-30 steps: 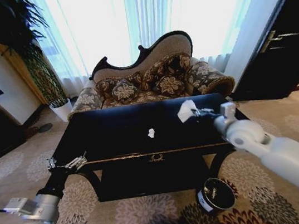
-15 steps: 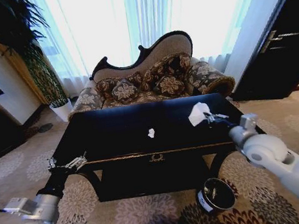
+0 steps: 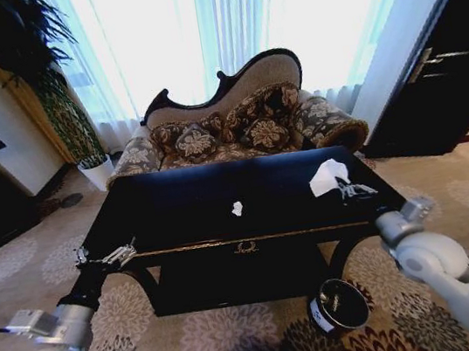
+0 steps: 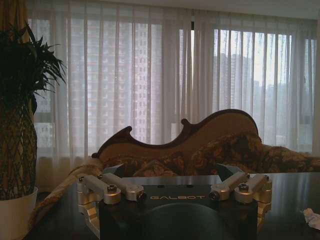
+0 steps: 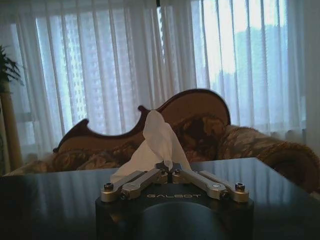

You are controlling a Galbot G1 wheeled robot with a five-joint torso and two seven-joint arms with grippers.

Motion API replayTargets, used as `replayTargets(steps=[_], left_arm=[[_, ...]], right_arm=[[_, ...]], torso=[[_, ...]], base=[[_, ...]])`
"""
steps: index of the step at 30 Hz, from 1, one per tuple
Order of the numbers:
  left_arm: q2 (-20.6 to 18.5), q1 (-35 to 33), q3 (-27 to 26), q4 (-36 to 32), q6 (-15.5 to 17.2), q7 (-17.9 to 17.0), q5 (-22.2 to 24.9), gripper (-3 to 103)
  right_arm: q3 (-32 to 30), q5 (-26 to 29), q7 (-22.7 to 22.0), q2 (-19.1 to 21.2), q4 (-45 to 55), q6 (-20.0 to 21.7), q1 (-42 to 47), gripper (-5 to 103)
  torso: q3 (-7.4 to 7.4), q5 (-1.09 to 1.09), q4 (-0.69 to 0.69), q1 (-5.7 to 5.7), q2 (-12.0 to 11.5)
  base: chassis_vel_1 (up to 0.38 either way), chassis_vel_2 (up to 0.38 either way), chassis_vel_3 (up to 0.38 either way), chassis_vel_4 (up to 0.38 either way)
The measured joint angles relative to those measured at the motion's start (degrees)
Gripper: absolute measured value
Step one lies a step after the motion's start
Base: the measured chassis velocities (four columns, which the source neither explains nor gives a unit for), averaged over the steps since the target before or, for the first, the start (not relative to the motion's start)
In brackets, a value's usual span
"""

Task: Move to the front of the table and place the trash on the table into the trash bin.

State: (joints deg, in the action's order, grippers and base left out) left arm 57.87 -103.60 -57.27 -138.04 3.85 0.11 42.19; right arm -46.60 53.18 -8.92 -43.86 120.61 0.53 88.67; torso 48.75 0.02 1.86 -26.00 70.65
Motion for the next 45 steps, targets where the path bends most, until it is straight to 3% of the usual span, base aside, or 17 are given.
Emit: replayTargets(steps=[9,12,22,33,45], left_arm=[[0.0,0.0,0.0,0.0,0.0,0.0,0.0,100],[0.0,0.0,0.0,0.0,0.0,0.0,0.0,100],[0.0,0.0,0.0,0.0,0.0,0.0,0.0,100],[0.0,0.0,0.0,0.0,0.0,0.0,0.0,100],[0.0,0.0,0.0,0.0,0.0,0.0,0.0,100]], right_arm=[[-4.0,-2.5,5.5,-5.5,-1.9,-9.0,6.7,0],[-6.1,-3.6,7.0,-9.1,-1.8,-12.7,10.7,0],[-8.3,-4.7,8.9,-14.1,-2.9,-16.8,17.0,0],[-6.1,-7.6,9.5,-19.6,-8.2,-20.9,18.2,0],[1.7,-14.0,9.9,-24.3,-19.0,-22.9,14.1,0]], torso=[[0.00,0.00,-0.01,0.00,0.0],[0.00,0.00,-0.01,0.00,0.0],[0.00,0.01,0.00,0.00,0.0],[0.00,0.00,0.00,0.00,0.0],[0.00,-0.02,0.00,0.00,0.0]], base=[[0.000,0.000,0.000,0.000],[0.000,0.000,0.000,0.000],[0.000,0.000,0.000,0.000],[0.000,0.000,0.000,0.000],[0.000,0.000,0.000,0.000]])
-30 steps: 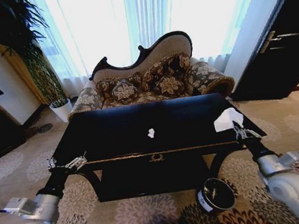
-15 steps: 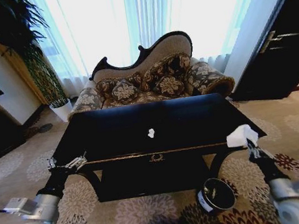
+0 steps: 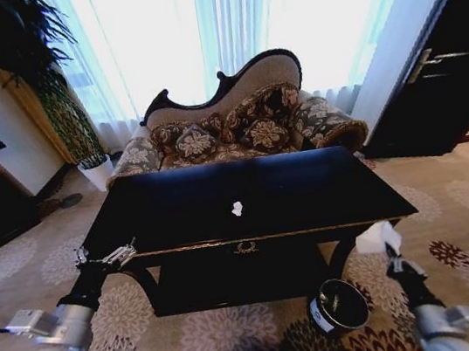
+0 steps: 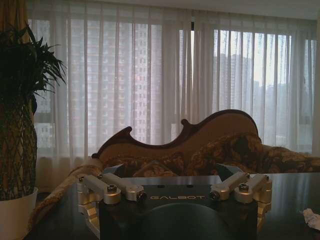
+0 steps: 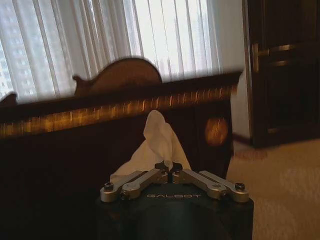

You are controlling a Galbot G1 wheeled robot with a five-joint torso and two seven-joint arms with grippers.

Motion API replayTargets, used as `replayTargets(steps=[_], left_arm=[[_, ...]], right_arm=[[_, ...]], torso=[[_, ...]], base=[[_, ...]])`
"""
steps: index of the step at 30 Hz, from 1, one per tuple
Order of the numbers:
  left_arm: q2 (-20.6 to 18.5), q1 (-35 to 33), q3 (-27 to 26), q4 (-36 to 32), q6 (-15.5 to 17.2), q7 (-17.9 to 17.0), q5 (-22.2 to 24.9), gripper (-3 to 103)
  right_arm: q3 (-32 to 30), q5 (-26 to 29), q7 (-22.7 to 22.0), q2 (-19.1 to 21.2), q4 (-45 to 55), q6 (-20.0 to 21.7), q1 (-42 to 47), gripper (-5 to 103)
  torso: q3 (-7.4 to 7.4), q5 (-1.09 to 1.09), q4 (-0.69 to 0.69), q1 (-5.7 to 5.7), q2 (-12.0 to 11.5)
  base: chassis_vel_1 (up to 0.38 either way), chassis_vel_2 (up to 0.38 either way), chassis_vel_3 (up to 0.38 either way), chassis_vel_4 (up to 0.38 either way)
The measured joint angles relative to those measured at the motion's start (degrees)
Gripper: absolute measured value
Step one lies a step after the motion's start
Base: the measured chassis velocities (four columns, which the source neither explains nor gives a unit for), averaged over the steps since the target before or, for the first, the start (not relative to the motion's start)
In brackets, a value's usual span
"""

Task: Move to the front of the table and place the trash on the table into the trash bin.

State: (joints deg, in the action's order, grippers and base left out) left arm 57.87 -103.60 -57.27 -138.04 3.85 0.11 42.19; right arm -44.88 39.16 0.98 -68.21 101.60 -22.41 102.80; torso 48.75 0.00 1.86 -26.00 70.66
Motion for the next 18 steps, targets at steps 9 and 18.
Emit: replayTargets(steps=[9,18], left_arm=[[0.0,0.0,0.0,0.0,0.0,0.0,0.0,100],[0.0,0.0,0.0,0.0,0.0,0.0,0.0,100]], right_arm=[[6.9,-3.6,-0.4,-1.3,-10.7,-1.5,-4.6,0],[12.1,-7.5,-1.5,0.3,-22.7,-2.2,-11.2,0]], torso=[[0.00,0.02,0.01,-0.01,0.0],[0.00,0.01,0.00,-0.01,0.0]], base=[[0.000,0.000,0.000,0.000],[0.000,0.000,0.000,0.000]])
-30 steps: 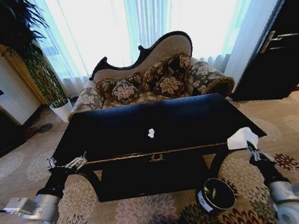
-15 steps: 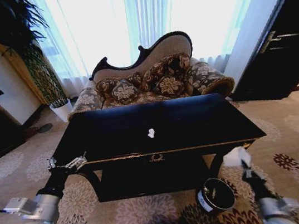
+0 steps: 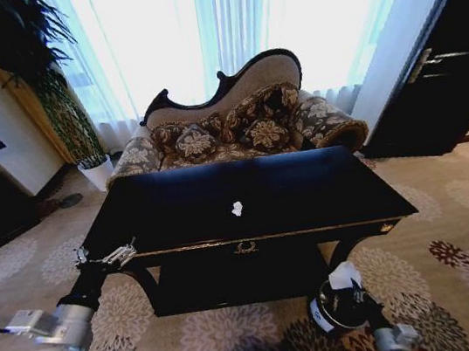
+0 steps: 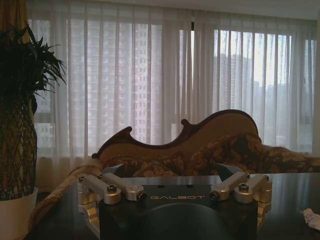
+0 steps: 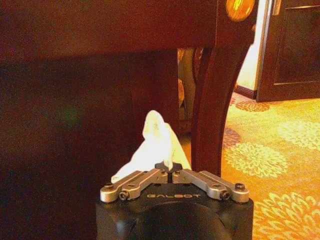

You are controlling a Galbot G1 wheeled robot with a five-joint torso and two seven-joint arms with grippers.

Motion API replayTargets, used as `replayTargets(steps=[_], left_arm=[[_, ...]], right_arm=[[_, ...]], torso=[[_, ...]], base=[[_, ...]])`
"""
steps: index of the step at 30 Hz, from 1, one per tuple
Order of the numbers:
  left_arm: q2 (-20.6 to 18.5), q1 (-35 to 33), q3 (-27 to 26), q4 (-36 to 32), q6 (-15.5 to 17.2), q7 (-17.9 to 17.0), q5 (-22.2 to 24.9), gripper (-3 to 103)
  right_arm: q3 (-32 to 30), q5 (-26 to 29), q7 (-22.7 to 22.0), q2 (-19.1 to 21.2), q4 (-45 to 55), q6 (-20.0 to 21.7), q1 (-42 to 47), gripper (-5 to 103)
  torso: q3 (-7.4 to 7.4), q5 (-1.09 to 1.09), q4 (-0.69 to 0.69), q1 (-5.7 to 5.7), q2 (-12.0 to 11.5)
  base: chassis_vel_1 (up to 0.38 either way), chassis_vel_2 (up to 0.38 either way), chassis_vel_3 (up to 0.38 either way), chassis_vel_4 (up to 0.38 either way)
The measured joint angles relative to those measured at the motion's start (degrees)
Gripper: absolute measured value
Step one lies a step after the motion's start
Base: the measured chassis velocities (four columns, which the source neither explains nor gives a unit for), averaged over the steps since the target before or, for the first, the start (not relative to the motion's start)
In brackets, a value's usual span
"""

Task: Move to the front of the table and place the trash on the table into the trash bin.

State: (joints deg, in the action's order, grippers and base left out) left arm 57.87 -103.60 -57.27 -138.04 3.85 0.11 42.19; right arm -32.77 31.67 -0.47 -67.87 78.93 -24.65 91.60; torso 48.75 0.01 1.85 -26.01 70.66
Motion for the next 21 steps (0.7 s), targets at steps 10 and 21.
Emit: replayTargets(steps=[10,21], left_arm=[[0.0,0.0,0.0,0.0,0.0,0.0,0.0,100],[0.0,0.0,0.0,0.0,0.0,0.0,0.0,100]], right_arm=[[4.5,0.9,-0.8,1.8,-11.7,2.1,-6.5,0],[6.9,0.7,-4.9,1.8,-19.3,9.0,-11.1,0]], torso=[[0.00,0.00,0.01,0.00,0.0],[0.00,0.01,0.01,0.00,0.0]], base=[[0.000,0.000,0.000,0.000],[0.000,0.000,0.000,0.000]])
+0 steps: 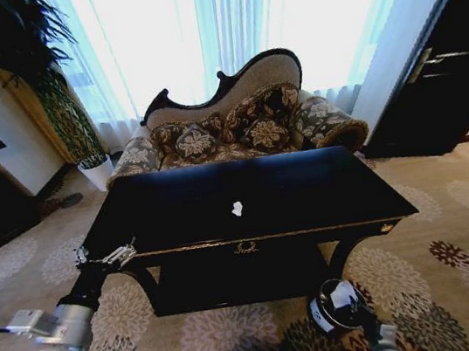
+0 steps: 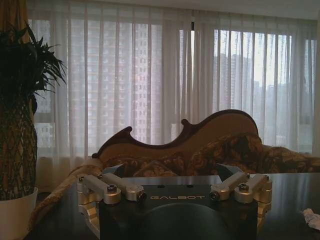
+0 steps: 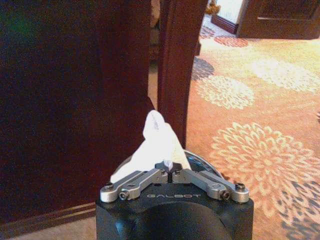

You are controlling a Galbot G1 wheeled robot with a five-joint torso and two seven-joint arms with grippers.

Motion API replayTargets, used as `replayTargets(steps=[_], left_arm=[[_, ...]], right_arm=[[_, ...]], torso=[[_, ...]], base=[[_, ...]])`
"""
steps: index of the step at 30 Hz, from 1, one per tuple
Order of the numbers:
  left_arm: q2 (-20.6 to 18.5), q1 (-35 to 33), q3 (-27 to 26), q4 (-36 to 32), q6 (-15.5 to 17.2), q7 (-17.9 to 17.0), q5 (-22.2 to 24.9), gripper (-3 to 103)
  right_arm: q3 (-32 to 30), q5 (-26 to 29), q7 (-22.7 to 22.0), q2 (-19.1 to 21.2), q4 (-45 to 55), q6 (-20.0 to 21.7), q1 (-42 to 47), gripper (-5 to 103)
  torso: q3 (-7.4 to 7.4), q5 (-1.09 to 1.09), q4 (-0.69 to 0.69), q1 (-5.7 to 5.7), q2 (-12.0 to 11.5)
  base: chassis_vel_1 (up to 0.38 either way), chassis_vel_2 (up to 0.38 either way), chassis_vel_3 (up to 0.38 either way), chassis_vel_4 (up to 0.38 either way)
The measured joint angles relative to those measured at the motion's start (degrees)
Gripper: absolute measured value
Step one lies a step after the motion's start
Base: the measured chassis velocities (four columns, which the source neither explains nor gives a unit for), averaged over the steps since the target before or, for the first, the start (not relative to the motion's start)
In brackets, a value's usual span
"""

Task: Move to the front of the table and place the trash on the table into the trash bin.

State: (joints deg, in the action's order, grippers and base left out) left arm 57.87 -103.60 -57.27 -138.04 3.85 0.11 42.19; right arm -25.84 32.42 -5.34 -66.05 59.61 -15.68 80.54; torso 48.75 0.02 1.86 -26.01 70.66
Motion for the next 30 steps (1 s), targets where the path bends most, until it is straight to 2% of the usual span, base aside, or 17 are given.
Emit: replayTargets(steps=[12,16,18,22,30], left_arm=[[0.0,0.0,0.0,0.0,0.0,0.0,0.0,100],[0.0,0.0,0.0,0.0,0.0,0.0,0.0,100],[0.0,0.0,0.0,0.0,0.0,0.0,0.0,100],[0.0,0.0,0.0,0.0,0.0,0.0,0.0,100],[0.0,0.0,0.0,0.0,0.0,0.0,0.0,100]], right_arm=[[2.5,-5.0,-0.6,0.2,-10.5,1.2,-7.5,0],[3.4,-6.7,-1.8,-0.7,-12.4,3.7,-9.8,0],[3.5,-9.6,-2.9,-1.1,-13.9,5.5,-11.4,0],[4.0,-12.1,-3.7,-1.2,-14.7,7.7,-12.6,0],[4.5,-14.4,-4.5,-1.3,-17.3,11.5,-15.6,0]], torso=[[0.00,0.00,0.00,0.00,0.0],[0.00,-0.02,0.00,-0.01,0.0],[0.00,-0.01,0.00,0.00,0.0],[0.00,-0.02,0.00,-0.01,0.0],[0.00,0.00,-0.01,0.00,0.0]], base=[[0.000,0.000,0.000,0.000],[0.000,0.000,0.000,0.000],[0.000,0.000,0.000,0.000],[0.000,0.000,0.000,0.000],[0.000,0.000,0.000,0.000]])
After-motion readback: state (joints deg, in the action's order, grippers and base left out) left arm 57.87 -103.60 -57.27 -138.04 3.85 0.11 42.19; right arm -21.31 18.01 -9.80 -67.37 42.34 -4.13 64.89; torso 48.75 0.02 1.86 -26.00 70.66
